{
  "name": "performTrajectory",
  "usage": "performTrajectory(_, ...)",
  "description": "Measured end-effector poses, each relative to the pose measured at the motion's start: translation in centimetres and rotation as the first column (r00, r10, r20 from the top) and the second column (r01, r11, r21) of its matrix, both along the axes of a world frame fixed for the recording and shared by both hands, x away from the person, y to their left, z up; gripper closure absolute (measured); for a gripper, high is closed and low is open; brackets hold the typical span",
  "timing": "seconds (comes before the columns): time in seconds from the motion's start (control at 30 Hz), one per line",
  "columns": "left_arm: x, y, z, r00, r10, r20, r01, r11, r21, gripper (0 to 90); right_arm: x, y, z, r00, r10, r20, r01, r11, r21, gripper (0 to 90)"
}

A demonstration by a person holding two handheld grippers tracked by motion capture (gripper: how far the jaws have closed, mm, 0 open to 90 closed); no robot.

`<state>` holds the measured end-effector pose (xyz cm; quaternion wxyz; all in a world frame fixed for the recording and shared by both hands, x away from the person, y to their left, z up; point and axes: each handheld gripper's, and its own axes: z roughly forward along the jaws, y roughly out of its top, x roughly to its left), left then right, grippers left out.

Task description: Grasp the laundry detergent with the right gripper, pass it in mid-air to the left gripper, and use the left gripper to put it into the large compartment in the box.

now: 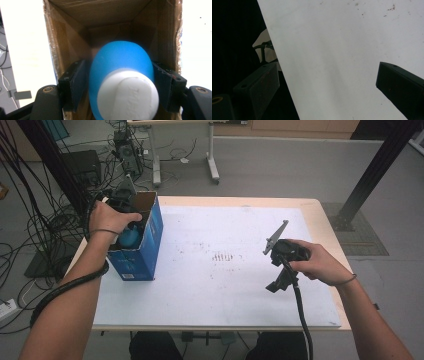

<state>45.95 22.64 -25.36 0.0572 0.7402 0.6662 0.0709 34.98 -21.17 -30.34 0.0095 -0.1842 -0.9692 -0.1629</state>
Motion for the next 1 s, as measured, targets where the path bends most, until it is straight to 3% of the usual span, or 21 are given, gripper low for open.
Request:
performTrajectory(0.77, -0.7, -0.3, 3.0, 0.9997, -0.003, 0.026, 0.003, 1.0000, -0.002, 27.4, -0.3, -0.2, 0.4, 1.0000, -0.003, 0.009, 0.003, 1.000, 0.009, 4.7)
performTrajectory(1.0, -1.1, 0.1, 4.5, 0.9980, 0.000, 0.063, 0.001, 0.9999, -0.017, 25.1, -0.3, -0.2, 0.4, 0.9999, -0.001, 0.012, 0.001, 1.000, 0.009, 4.7)
